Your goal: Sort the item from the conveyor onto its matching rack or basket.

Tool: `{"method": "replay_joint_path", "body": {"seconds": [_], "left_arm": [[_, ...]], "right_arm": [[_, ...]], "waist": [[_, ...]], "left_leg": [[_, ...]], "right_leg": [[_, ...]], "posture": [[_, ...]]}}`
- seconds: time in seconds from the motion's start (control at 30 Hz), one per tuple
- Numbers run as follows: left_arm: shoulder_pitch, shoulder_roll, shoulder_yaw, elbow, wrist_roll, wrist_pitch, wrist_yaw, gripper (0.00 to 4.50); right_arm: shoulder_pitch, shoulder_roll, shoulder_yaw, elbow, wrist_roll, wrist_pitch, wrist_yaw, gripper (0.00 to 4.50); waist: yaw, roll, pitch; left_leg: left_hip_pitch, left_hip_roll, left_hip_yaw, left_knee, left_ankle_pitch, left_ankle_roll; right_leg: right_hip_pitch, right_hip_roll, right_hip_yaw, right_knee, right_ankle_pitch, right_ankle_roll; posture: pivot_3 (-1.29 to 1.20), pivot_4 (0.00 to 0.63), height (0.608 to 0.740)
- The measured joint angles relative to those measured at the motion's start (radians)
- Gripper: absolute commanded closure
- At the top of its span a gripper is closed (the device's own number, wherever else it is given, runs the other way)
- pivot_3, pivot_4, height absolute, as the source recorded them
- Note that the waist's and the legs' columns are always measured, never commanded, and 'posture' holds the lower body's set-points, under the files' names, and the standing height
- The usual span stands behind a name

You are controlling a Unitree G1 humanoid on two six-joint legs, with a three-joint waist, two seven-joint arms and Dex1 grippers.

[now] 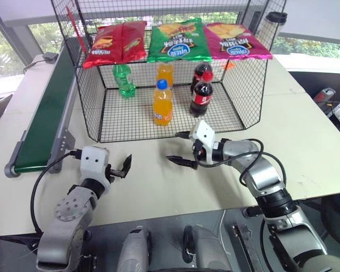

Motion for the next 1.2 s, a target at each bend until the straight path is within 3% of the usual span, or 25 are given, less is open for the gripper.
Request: {"method": "replay_joint_path", "body": {"seconds": [0.27,0.5,0.77,1.2], "left_arm": [[0.020,-0.004,0.028,-0.050,-0.006,0.009,0.015,0.02],[0.112,-0.051,0.301,-0.190,-0.105,0.048,0.057,0.02],[0.144,-0.036,0.540,-0.158,-0.217,0.067,0.064,0.02],[0.126,0.006,0.590,-0.047,-0.269,0.065,0.066,0.02]], "right_arm": [[-0.002,0.001,0.002,0.002,0.000,-0.010,0.021,0.00],[-0.015,0.003,0.002,0.018,0.020,-0.035,0.071,0.00],[-0.018,0.043,-0.002,-0.006,0.112,-0.003,0.114,0.00],[-0.037,0.036,-0.020,-0.025,0.155,0.020,0.105,0.00]], "waist": [[-0.001,0.000,0.000],[-0.003,0.000,0.000],[0.000,0.000,0.000],[-0.001,0.000,0.000]], "left_leg": [[0.000,0.000,0.000,0.000,0.000,0.000],[0.000,0.000,0.000,0.000,0.000,0.000],[0.000,0.000,0.000,0.000,0.000,0.000],[0.000,0.000,0.000,0.000,0.000,0.000]], "right_leg": [[0.000,0.000,0.000,0.000,0.000,0.000],[0.000,0.000,0.000,0.000,0.000,0.000],[0.000,0.000,0.000,0.000,-0.002,-0.003],[0.000,0.000,0.000,0.000,-0.002,-0.003]], "posture": [[0.00,0.150,0.740],[0.00,0.150,0.740],[0.00,0.150,0.740],[0.00,0.150,0.740]]}}
